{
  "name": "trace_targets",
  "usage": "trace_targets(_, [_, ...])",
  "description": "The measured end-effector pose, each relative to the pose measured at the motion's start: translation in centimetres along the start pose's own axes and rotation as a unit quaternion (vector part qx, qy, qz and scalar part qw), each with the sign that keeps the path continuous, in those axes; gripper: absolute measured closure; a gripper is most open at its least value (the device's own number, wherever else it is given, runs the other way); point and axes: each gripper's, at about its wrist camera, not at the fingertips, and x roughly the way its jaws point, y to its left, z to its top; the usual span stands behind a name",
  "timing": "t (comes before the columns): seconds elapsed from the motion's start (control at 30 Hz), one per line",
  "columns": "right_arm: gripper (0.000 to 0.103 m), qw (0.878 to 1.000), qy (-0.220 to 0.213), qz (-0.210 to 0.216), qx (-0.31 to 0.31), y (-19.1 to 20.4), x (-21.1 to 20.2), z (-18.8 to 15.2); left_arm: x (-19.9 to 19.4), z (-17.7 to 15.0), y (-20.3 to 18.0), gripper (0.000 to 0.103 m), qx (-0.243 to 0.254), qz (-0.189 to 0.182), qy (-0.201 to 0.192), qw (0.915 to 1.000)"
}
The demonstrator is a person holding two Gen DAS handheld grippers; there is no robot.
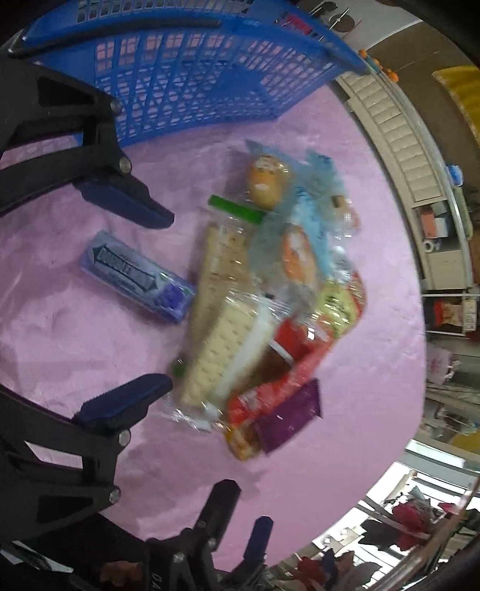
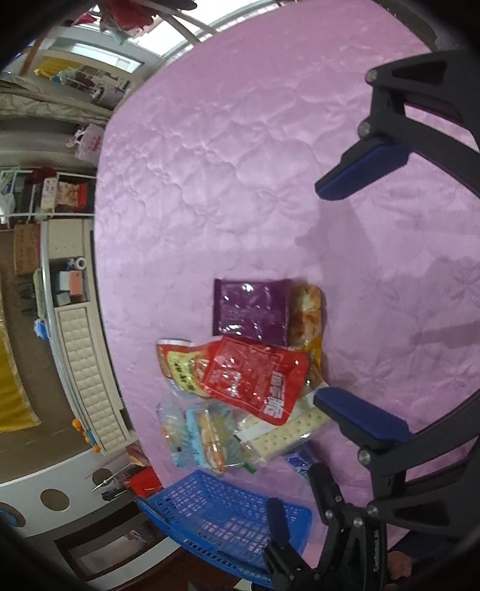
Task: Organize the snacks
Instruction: 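Move the left tool down to the purple Doublemint gum bottle and grasp it, then carry the gum bottle with the left tool into the blue basket and release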
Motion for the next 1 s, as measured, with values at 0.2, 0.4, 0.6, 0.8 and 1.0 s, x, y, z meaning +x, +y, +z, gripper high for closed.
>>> trace_targets(0.2, [0.001,1.0,0.003,0.017,-0.012,1.3,0.5,-0.1,2.2,-0.4,1.0,0.042,0.012,0.004,0.036,0.9993])
trace_targets(0.4, [0.001,1.0,0.005,0.011,-0.019,1.8,0.3,-0.3,3.7,-1.1,1.4,0.063,0.01,-0.004,0.052,0.9986])
trace_targets(0.6, [0.001,1.0,0.011,0.009,-0.017,1.8,-0.1,-0.4,3.7,-1.5,1.4,0.069,0.018,-0.007,0.058,0.9981])
trace_targets(0.8, [0.001,1.0,0.008,0.002,-0.016,2.0,-1.2,0.2,1.0,-1.9,0.3,0.074,-0.007,0.004,0.022,0.9997])
trace_targets(1.0, [0.001,1.0,0.004,0.001,-0.017,2.6,-2.7,1.8,-4.5,-1.9,0.5,0.074,-0.006,0.002,-0.044,0.999])
